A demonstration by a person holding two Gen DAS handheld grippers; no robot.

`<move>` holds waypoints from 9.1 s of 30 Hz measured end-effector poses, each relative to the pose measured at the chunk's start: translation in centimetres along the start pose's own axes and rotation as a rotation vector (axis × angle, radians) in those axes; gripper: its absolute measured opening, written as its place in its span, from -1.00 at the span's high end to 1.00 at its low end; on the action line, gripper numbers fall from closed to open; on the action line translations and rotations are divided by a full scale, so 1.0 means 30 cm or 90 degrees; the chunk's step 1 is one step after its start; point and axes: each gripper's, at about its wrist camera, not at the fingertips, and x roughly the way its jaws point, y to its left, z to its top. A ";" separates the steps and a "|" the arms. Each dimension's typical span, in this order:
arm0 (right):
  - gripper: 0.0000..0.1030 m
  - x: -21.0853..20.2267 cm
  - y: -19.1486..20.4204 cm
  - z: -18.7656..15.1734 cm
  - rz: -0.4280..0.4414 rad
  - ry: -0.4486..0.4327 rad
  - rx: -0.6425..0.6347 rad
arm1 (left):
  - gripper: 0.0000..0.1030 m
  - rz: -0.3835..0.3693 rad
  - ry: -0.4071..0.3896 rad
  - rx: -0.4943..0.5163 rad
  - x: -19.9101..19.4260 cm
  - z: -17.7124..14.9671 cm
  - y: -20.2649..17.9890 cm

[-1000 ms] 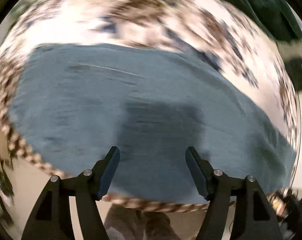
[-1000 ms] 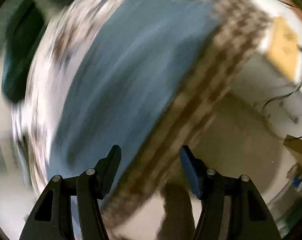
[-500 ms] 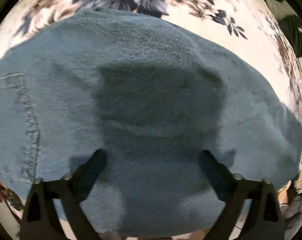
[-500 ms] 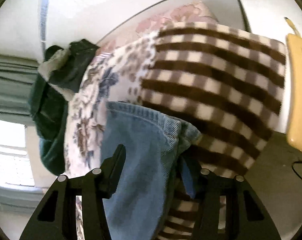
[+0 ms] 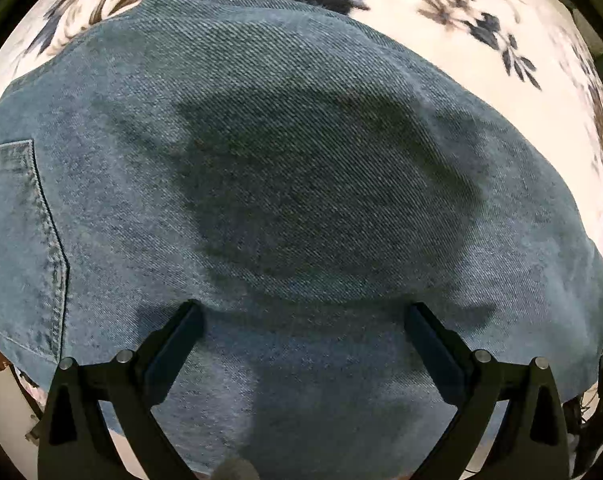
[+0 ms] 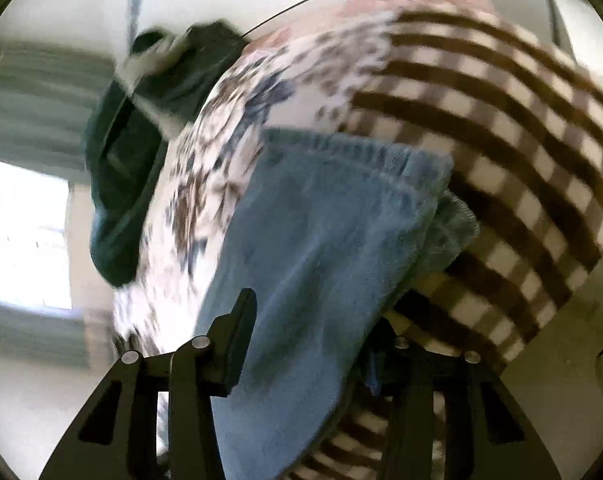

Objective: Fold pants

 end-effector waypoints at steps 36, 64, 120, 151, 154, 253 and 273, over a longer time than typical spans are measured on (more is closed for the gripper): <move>0.89 0.111 0.839 -0.550 0.093 0.100 -0.232 | -1.00 -0.056 -0.170 -0.090 -0.443 -0.240 0.421; -0.85 0.432 0.964 -1.304 -0.119 0.294 -0.391 | -1.00 -0.098 -0.178 -0.110 -0.466 -0.150 0.922; 0.35 0.496 1.013 -1.341 -0.387 0.292 -0.625 | -0.79 -0.108 -0.266 -0.443 -0.400 -0.475 1.264; 0.35 0.540 1.005 -1.455 -0.405 0.322 -0.605 | 0.23 -0.264 -0.326 -0.547 -0.273 -0.467 1.327; 0.35 0.536 0.996 -1.461 -0.403 0.329 -0.606 | 0.23 -0.286 -0.330 -0.562 -0.261 -0.461 1.343; -1.00 0.138 0.569 -0.303 -0.287 0.211 -0.322 | -0.27 -0.270 -0.203 0.240 -0.474 -0.423 -0.391; 0.21 0.558 0.661 -0.418 -0.153 0.406 -0.280 | -0.52 -0.124 -0.246 -0.076 -0.451 -0.093 0.383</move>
